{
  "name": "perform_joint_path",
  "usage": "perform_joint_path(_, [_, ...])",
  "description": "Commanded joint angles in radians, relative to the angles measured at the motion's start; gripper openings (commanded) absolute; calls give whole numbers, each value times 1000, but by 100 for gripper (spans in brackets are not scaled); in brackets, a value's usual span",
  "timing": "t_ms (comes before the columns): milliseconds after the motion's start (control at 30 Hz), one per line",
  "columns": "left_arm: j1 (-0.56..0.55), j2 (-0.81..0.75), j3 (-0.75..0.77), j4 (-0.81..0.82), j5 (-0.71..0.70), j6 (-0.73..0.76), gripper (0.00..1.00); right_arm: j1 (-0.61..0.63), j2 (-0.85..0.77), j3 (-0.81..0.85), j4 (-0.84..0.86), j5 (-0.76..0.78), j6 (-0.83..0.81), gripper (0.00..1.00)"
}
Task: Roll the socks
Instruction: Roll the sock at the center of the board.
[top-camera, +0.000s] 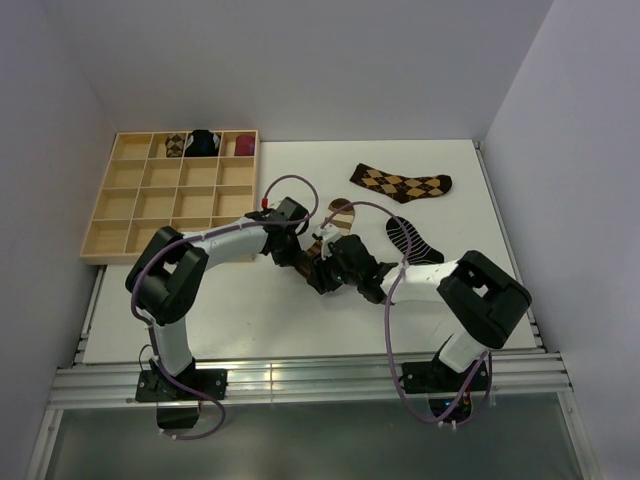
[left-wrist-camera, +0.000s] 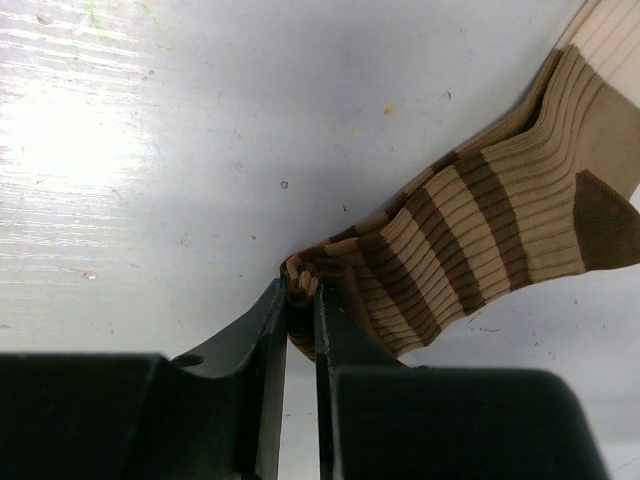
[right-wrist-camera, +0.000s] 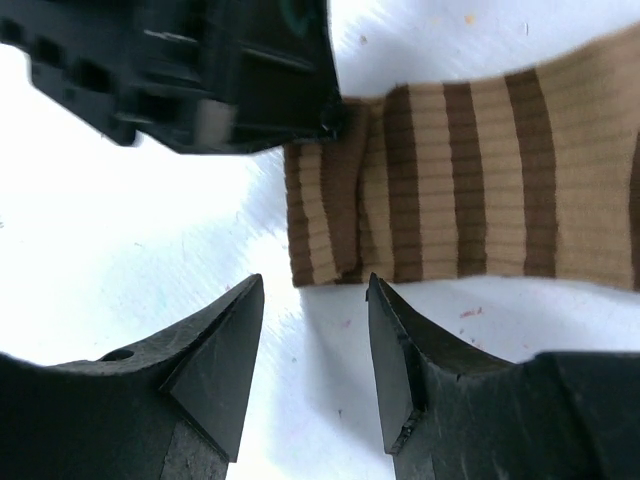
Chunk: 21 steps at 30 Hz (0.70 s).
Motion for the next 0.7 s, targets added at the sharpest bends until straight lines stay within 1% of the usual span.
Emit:
perform_joint_path(0, [5, 19, 11, -64, -1, 39, 9, 49, -36, 7, 99, 126, -64, 54])
perform_joint_path(133, [8, 16, 8, -66, 0, 39, 9, 84, -28, 25, 107, 191, -93, 54])
perform_joint_path(667, [7, 8, 0, -52, 16, 35, 9, 107, 10, 76, 79, 200, -138, 52])
